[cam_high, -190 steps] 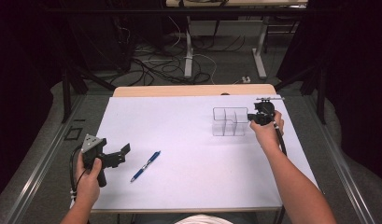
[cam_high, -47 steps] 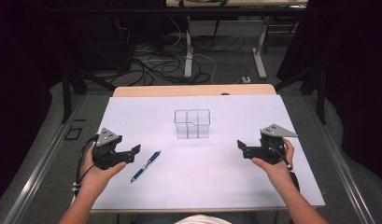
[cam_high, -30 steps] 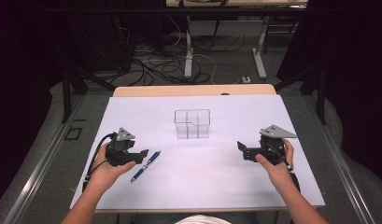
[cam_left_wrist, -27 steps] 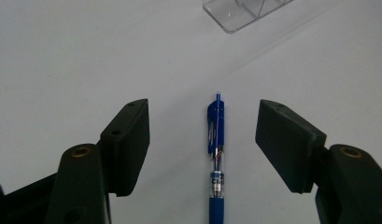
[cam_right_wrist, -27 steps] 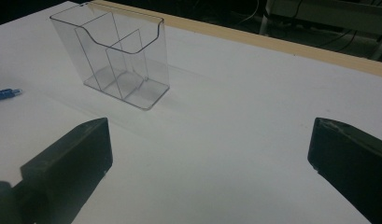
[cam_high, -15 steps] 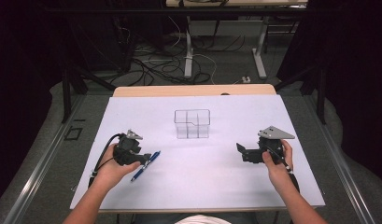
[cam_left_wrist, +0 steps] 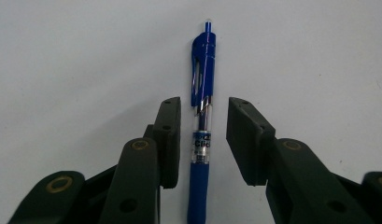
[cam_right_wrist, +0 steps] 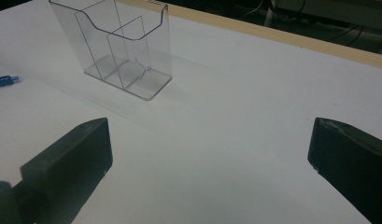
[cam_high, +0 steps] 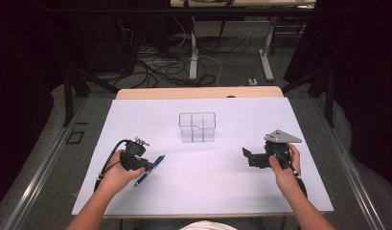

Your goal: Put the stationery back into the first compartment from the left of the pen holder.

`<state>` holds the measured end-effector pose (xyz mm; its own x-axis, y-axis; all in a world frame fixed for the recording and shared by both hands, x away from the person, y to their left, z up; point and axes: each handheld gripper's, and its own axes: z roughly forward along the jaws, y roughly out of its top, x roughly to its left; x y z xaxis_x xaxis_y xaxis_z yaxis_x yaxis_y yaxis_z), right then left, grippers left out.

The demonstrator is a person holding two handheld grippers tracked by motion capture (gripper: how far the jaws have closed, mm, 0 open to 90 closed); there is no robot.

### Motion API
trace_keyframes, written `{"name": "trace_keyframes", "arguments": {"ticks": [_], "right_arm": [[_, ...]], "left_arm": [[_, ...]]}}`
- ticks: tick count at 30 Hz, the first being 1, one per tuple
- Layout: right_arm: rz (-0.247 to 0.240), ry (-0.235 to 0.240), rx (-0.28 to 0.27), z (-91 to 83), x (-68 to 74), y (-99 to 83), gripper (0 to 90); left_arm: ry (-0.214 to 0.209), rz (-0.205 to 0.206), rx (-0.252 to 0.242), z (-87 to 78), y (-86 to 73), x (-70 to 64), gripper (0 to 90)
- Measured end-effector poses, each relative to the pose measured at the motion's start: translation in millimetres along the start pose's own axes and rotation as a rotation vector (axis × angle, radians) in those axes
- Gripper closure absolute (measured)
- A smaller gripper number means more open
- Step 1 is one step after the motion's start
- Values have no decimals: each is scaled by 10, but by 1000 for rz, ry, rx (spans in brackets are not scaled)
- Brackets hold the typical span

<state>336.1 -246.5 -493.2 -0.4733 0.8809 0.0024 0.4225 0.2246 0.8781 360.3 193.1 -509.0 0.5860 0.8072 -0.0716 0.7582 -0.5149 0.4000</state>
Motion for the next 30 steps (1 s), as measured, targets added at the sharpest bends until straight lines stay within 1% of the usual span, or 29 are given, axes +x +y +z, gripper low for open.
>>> {"name": "trace_keyframes", "arguments": {"ticks": [5, 6, 8, 9, 12, 14, 15, 18, 19, 26, 30], "right_arm": [[-6, 1, 3, 2, -7, -3, 0], [-5, 2, 6, 1, -7, -4, 0], [-7, 3, 4, 4, -10, -5, 0], [-7, 0, 2, 7, -9, -7, 0], [-7, 2, 1, 13, -8, -9, 0], [1, 10, 9, 13, 1, -10, 0], [-9, 9, 10, 13, -4, -9, 0], [-16, 10, 11, 15, -3, -11, 0], [-16, 10, 11, 15, -3, -11, 0], [-5, 7, 11, 11, -8, -13, 0], [-12, 9, 10, 17, -16, -16, 0]], "left_arm": [[6, -2, 5, 43, -8, 3, 683], [7, 7, 13, 49, -9, 8, 686], [7, 5, 13, 72, -12, 8, 686], [10, 13, 21, 81, -13, 14, 686], [9, 1, 38, 114, -24, -1, 689], [9, 7, 46, 134, -28, -6, 700], [6, 12, 52, 150, -30, -9, 704], [7, 15, 54, 161, -29, -10, 714], [9, 10, 50, 167, -30, -14, 714], [5, 13, 64, 188, -38, -10, 738], [15, 19, 83, 208, -45, -35, 758]]}}
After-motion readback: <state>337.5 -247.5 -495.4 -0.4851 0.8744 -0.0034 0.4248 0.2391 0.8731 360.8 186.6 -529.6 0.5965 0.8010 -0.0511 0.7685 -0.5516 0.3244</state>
